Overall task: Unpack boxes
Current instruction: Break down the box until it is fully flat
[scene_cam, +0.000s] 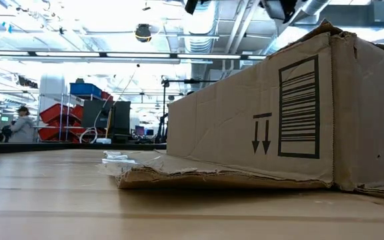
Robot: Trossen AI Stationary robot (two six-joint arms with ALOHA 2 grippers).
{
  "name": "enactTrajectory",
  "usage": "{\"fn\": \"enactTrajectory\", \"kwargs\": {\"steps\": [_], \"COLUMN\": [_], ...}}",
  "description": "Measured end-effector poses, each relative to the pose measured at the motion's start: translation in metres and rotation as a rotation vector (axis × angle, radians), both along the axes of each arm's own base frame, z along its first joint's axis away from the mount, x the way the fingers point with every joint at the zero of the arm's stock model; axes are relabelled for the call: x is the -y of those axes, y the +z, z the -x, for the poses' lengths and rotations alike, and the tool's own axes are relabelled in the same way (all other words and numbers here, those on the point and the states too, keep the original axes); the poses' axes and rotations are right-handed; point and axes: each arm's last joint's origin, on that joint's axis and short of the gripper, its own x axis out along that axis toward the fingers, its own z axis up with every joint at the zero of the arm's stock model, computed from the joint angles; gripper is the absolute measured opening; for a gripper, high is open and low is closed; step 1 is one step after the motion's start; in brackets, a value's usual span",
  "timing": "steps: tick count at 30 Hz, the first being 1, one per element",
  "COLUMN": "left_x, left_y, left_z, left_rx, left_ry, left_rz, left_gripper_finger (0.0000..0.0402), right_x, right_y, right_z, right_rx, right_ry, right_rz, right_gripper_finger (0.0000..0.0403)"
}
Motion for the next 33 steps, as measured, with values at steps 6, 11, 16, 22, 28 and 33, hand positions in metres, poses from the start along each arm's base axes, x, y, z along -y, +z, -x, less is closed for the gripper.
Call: {"fn": "enactTrajectory", "kwargs": {"steps": [6,11,16,22,28,33], "left_x": [0.0,0.002,0.001,0.002,0.002,0.002], "left_y": [0.007,0.005,0.005,0.011,0.006,0.001], "left_z": [-0.001,-0.004,-0.005,-0.006,-0.011,-0.014], "left_rx": [0.073,0.069,0.081,0.138,0.131,0.106], "left_ry": [-0.011,-0.029,-0.014,-0.004,-0.007,-0.028], "left_rz": [-0.003,-0.012,-0.045,-0.081,-0.117,-0.181], "left_gripper_finger": [0.0172,0.0172,0.0172,0.016,0.0124,0.0059], "right_x": [-0.007,-0.012,-0.013,-0.014,-0.014,-0.018], "right_y": [-0.004,0.0,0.002,0.003,-0.002,-0.009], "right_z": [-0.015,-0.02,-0.021,-0.022,-0.032,-0.039], "right_rx": [0.014,0.066,0.093,0.103,0.095,0.061], "right_ry": [0.055,0.077,0.075,0.081,0.084,0.101], "right_rz": [-0.003,0.008,0.006,-0.004,-0.012,-0.017], "right_gripper_finger": [0.0055,0.0055,0.0055,0.0055,0.0055,0.0064]}}
